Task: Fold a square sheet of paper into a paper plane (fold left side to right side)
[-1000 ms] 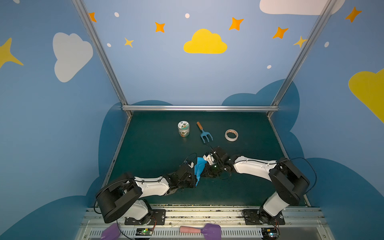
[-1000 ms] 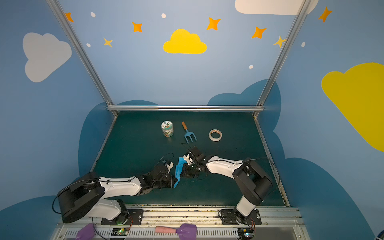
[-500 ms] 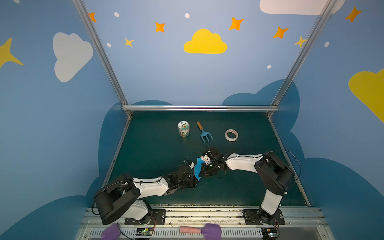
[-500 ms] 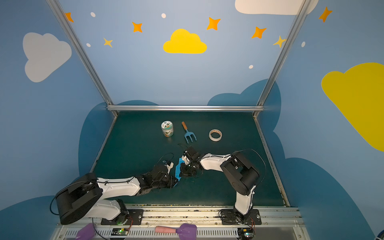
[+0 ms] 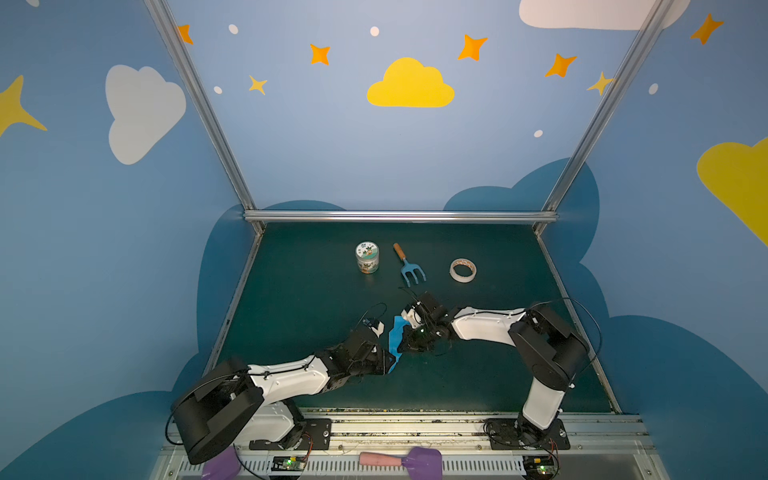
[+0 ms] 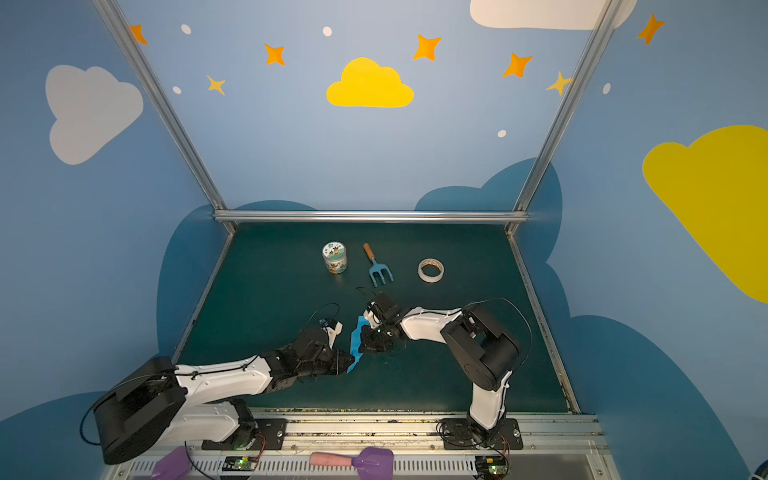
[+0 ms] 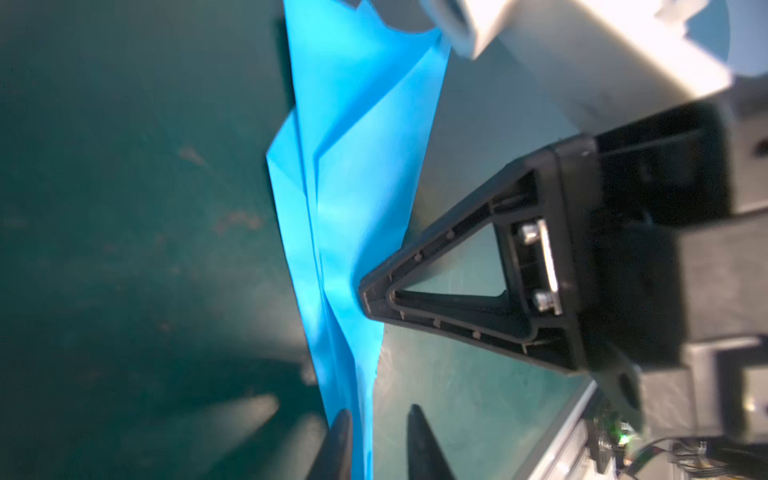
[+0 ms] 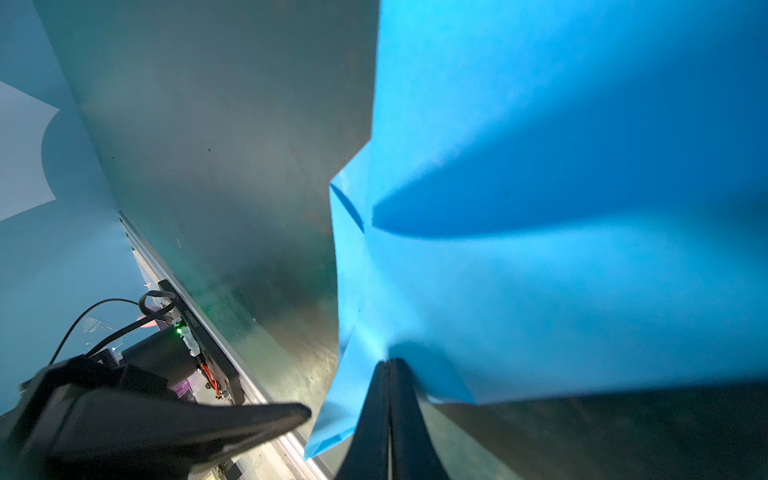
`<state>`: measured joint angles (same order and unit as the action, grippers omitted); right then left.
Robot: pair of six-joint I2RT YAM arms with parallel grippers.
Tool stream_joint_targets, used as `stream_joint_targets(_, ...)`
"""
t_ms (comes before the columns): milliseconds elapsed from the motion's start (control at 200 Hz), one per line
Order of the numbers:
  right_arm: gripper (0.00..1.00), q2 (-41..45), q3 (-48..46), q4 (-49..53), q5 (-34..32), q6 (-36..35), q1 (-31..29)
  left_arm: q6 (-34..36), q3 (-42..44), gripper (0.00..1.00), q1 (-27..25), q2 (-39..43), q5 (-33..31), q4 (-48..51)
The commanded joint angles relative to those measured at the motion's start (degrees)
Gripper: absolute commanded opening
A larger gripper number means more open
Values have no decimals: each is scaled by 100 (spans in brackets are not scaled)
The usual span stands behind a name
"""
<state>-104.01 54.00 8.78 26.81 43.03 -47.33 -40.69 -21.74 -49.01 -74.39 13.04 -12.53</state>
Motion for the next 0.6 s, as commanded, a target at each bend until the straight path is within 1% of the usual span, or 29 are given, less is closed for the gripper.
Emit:
stream_joint_targets(0, 8, -19, -109, 28, -89, -5, 30, -1, -53, 16, 21, -177, 285, -124)
stream_joint_targets(80, 9, 9, -118, 23, -81, 4, 28, 6, -73, 10, 11, -284, 380, -220)
stream_joint_targets(140, 11, 44, -118, 28, -76, 6, 25, 5, -85, 4, 2, -349, 434, -270)
stream_joint_targets(456, 22, 349, 22, 155, -37, -33, 40, 175, -186, 3, -87, -684, 511, -260)
stream_joint_targets(596, 21, 386, 84, 248, -63, -75, 64, 251, -238, 3, -152, -863, 457, -211)
